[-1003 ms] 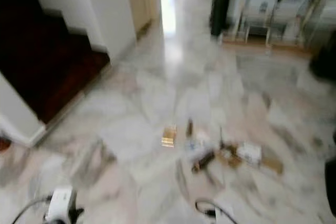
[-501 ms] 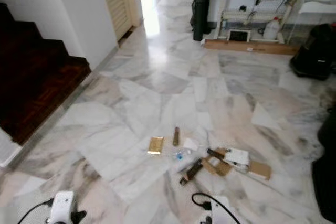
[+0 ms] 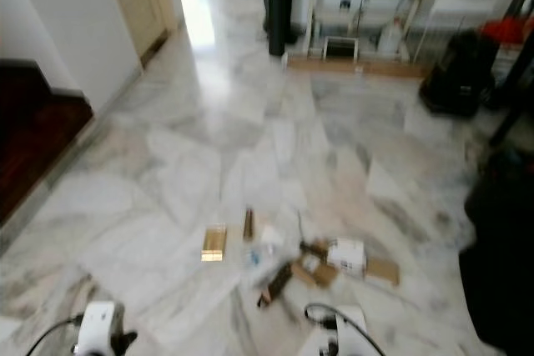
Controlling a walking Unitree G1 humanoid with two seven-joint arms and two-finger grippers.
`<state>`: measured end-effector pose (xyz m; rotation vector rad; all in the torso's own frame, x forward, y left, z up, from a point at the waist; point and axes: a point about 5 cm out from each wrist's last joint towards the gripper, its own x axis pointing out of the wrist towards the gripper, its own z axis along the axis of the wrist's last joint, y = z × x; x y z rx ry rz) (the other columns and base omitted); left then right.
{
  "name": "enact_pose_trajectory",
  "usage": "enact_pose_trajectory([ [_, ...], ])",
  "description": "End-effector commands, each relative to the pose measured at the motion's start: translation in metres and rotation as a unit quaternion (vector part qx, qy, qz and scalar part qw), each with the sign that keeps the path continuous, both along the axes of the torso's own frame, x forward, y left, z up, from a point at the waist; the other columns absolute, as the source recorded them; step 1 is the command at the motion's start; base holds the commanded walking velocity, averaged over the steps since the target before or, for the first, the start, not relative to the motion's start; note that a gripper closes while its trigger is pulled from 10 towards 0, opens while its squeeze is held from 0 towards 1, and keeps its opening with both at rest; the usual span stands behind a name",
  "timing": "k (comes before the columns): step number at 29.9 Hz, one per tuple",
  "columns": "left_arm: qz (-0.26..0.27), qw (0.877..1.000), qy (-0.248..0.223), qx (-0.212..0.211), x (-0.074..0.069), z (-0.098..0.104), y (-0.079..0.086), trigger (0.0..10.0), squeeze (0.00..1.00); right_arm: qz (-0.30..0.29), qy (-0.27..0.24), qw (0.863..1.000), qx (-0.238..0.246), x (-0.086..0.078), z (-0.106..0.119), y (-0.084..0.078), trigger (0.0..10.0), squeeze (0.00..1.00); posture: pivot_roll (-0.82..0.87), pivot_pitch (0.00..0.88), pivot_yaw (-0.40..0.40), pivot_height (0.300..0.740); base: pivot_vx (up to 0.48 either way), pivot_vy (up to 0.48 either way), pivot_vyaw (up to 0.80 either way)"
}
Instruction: Sweep floor
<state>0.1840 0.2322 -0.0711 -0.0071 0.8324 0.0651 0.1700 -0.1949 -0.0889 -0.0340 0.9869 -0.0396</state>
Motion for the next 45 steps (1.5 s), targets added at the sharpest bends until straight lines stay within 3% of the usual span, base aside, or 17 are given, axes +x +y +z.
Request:
enact_pose_trajectory([
  [1,0.003,1.0,0.009,-0.008,-0.005,-0.004,-0.003,10.0,0.0,-0.004,0.021,1.0,0.01,-0.012,-0.006,0.004,10.0,0.0,0.01,0.022,0.055,0.74,0.0,0.0,0.0],
  [11,-0.009,1.0,0.014,0.002,-0.007,-0.005,-0.005,10.0,0.0,0.006,0.031,0.999,-0.023,-0.016,-0.007,0.001,10.0,0.0,0.01,0.009,0.048,0.74,0.0,0.0,0.0],
  [18,-0.033,0.999,-0.003,0.028,-0.002,-0.001,-0.002,10.0,0.0,0.029,0.024,0.996,-0.078,-0.015,-0.005,-0.012,10.0,0.0,0.01,0.0,0.043,0.74,0.0,0.0,0.0],
  [26,-0.057,0.991,-0.076,0.09,0.028,0.023,0.011,10.0,0.0,0.047,-0.054,0.985,-0.154,0.014,0.015,-0.033,10.0,0.0,0.01,0.0,0.041,0.74,0.0,0.0,0.0],
  [30,-0.053,0.982,-0.128,0.13,0.046,0.04,0.018,10.0,0.0,0.043,-0.119,0.976,-0.178,0.037,0.032,-0.037,10.0,0.0,0.01,0.0,0.039,0.74,0.0,0.0,0.0],
  [33,-0.056,0.966,-0.189,0.168,0.066,0.06,0.019,10.0,0.0,0.053,-0.193,0.954,-0.224,0.064,0.054,-0.037,10.0,0.0,0.01,0.0,0.038,0.74,0.0,0.0,0.0],
  [36,-0.049,0.96,-0.221,0.164,0.076,0.071,0.016,10.0,0.0,0.044,-0.245,0.937,-0.244,0.078,0.068,-0.036,10.0,0.0,0.01,0.0,0.036,0.74,0.0,0.0,0.0],
  [37,-0.049,0.96,-0.221,0.164,0.076,0.071,0.016,10.0,0.0,0.044,-0.245,0.937,-0.244,0.078,0.068,-0.036,10.0,0.0,0.01,0.0,0.036,0.74,0.0,0.0,0.0],
  [41,-0.06,0.955,-0.249,0.15,0.083,0.078,0.007,10.0,0.0,0.034,-0.296,0.912,-0.281,0.09,0.082,-0.031,10.0,0.0,0.01,0.0,0.034,0.74,0.0,0.0,0.0],
  [45,-0.064,0.953,-0.258,0.145,0.084,0.079,0.003,10.0,0.0,0.014,-0.324,0.897,-0.299,0.095,0.09,-0.029,10.0,0.0,0.01,0.0,0.035,0.74,0.0,0.0,0.0],
])
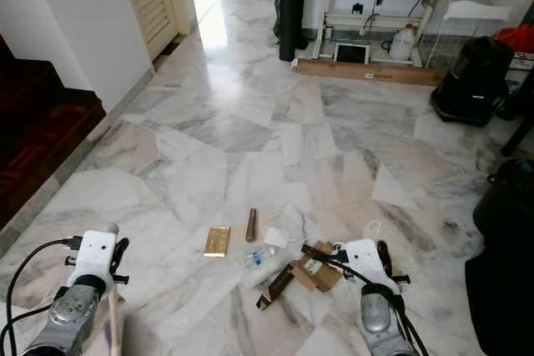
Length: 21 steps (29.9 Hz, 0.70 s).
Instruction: Sweep floor
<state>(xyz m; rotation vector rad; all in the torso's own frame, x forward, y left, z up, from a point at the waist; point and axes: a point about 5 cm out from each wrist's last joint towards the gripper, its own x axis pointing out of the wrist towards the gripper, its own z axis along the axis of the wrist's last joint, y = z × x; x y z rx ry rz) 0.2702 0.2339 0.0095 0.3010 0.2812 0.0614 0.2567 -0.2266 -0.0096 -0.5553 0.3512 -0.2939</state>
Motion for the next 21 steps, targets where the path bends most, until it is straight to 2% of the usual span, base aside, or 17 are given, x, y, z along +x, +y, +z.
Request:
enact_pose_trajectory([
  [1,-0.001,1.0,0.003,-0.004,-0.002,-0.002,0.001,10.0,0.0,0.004,-0.044,0.999,-0.015,0.009,0.012,0.003,10.0,0.0,0.01,0.001,0.035,0.74,0.0,0.0,0.0],
  [10,-0.013,1.0,-0.006,-0.018,-0.005,-0.001,-0.002,10.0,0.0,-0.03,-0.094,0.995,-0.015,0.011,0.02,0.005,10.0,0.0,0.01,0.012,0.039,0.74,0.0,0.0,0.0],
  [21,-0.023,0.999,-0.013,-0.031,-0.001,0.003,-0.007,10.0,0.0,-0.053,-0.157,0.986,-0.013,0.025,0.043,-0.004,10.0,0.0,0.0,0.021,0.041,0.74,0.0,0.0,0.0],
])
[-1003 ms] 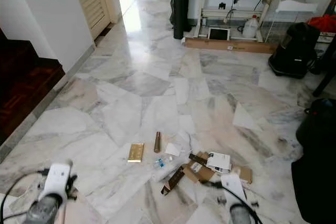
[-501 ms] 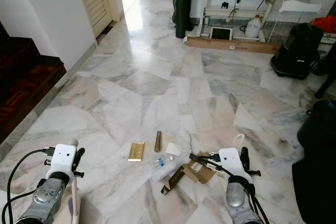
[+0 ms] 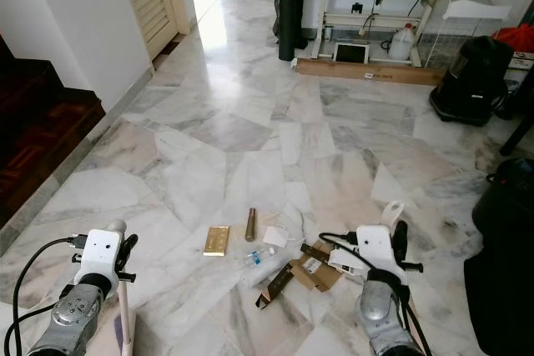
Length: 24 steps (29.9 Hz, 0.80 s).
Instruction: Sweep floor
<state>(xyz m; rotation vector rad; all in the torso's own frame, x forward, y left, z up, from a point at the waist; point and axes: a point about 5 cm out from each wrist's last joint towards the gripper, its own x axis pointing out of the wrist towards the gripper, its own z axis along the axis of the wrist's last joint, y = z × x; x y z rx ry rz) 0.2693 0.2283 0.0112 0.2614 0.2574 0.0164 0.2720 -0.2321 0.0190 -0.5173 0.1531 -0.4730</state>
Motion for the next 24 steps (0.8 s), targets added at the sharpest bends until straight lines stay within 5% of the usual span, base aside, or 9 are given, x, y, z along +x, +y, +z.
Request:
enact_pose_trajectory([
  [1,-0.003,1.0,-0.004,-0.009,0.0,0.001,-0.002,10.0,0.0,0.008,-0.041,0.999,-0.006,0.011,0.015,0.002,10.0,0.0,0.0,0.023,0.041,0.74,0.0,0.0,0.0],
  [15,-0.008,1.0,-0.012,-0.014,0.001,0.005,0.001,10.0,0.0,-0.014,-0.029,0.997,0.07,0.0,0.001,0.005,10.0,0.0,0.02,0.039,0.049,0.74,0.0,0.0,0.0],
  [24,-0.015,0.998,-0.019,-0.055,0.006,0.01,-0.001,10.0,0.0,0.006,0.03,0.991,0.128,-0.013,-0.023,0.018,10.0,0.0,0.03,0.051,0.053,0.74,0.0,0.0,0.0],
])
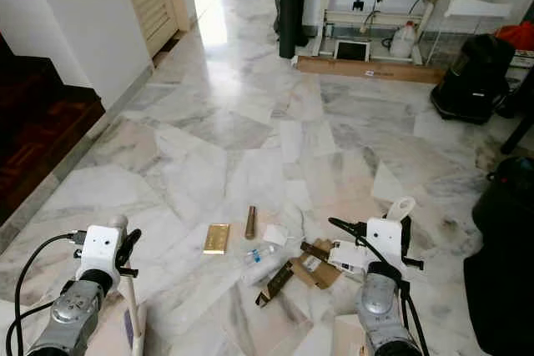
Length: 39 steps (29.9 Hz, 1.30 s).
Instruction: Sweep floor
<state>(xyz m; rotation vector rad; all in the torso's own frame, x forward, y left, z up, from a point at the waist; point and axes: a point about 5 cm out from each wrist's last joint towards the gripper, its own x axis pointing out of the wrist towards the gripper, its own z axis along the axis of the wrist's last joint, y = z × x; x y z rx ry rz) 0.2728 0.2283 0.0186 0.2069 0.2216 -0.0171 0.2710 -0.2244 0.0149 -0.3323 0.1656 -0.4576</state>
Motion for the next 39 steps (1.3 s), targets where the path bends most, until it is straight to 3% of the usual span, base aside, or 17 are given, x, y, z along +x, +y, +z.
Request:
enact_pose_trajectory([
  [1,0.0,1.0,-0.002,-0.026,0.002,0.002,-0.001,10.0,0.0,0.009,0.043,0.998,0.037,-0.012,-0.019,0.01,10.0,0.0,0.03,0.051,0.053,0.74,0.0,0.0,0.0],
  [3,-0.002,0.999,-0.005,-0.045,0.004,0.004,-0.002,10.0,0.0,0.015,0.061,0.996,0.07,-0.016,-0.026,0.015,10.0,0.0,0.04,0.052,0.055,0.74,0.0,0.0,0.0],
  [10,-0.017,0.999,-0.008,-0.047,0.006,0.007,-0.005,10.0,0.0,0.017,0.086,0.987,0.137,-0.023,-0.038,0.022,10.0,0.0,0.04,0.057,0.058,0.74,0.0,0.0,0.0],
  [12,-0.022,0.999,-0.012,-0.048,0.008,0.009,-0.005,10.0,0.0,0.014,0.093,0.98,0.176,-0.025,-0.042,0.024,10.0,0.0,0.04,0.058,0.059,0.74,0.0,0.0,0.0],
  [18,-0.027,0.998,-0.025,-0.049,0.013,0.016,-0.004,10.0,0.0,-0.009,0.091,0.971,0.221,-0.028,-0.046,0.022,10.0,0.0,0.05,0.058,0.061,0.74,0.0,0.0,0.0],
  [27,-0.034,0.997,-0.032,-0.053,0.015,0.019,-0.008,10.0,0.0,0.023,0.079,0.966,0.244,-0.023,-0.043,0.025,10.0,0.0,0.04,0.06,0.059,0.74,0.0,0.0,0.0],
  [39,-0.06,0.995,-0.036,-0.068,0.015,0.02,-0.017,10.0,0.0,0.112,0.12,0.952,0.256,-0.026,-0.049,0.042,10.0,0.0,0.05,0.072,0.04,0.74,0.0,0.0,0.0],
])
